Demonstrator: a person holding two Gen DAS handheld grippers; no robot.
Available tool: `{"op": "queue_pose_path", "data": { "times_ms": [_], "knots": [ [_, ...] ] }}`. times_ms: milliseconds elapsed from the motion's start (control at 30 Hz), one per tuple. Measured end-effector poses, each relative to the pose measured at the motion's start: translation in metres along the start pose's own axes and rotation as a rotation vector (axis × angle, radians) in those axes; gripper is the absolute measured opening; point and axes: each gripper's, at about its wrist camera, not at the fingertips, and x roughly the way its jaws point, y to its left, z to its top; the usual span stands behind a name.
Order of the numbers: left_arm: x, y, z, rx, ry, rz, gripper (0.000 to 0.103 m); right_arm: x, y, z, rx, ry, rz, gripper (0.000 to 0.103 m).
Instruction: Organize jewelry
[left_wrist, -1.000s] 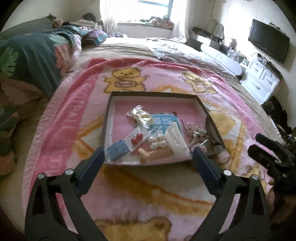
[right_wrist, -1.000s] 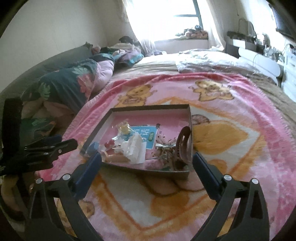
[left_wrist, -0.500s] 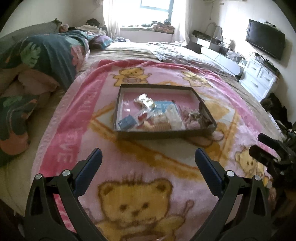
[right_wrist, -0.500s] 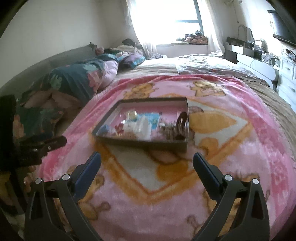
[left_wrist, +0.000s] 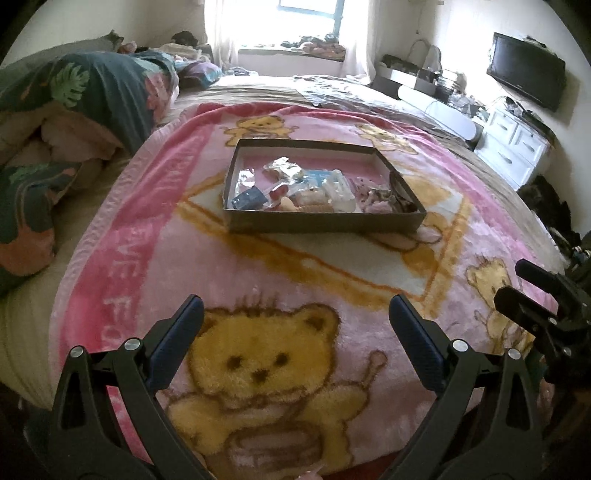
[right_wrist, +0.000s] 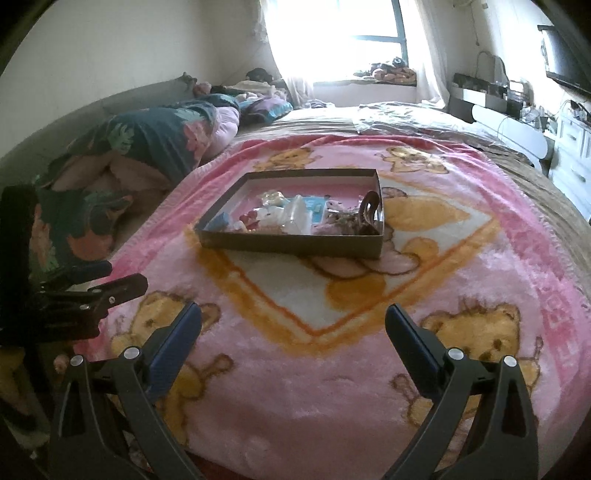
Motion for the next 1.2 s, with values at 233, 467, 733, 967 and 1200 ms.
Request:
{"op": "queue_pose_path", "data": {
  "times_ms": [233,467,733,967,1200],
  "knots": [
    [-0.0061,-0.0019,0.0,0.0,-0.012,-0.008,0.094,-0.0044,0.003,-0.0005,-0.005,-0.005,0.003,0.099],
    [-0.0065,-0.0024,0.0,0.0,-0.013,-0.011,0.094,-0.0056,0.0047,0.0006,-0.006,-0.009,0.001,0.099],
    [-0.0096,-0.0045,0.0001,0.006,-0.01,-0.012,0.094,-0.0048,0.0048,0.0018,0.005,-0.009,0.0,0.099],
    [-0.01,-0.0041,-0.0002,0.004,-0.01,-0.013,0.094,-0.0048,0.0028,0.0024,0.011,-0.004,0.0,0.099],
    [-0.0099,-0.0024,0.0007,-0.003,-0.007,-0.002,0.094,-0.005,0.0026,0.0025,0.012,-0.003,0.004,0.099]
  ]
}}
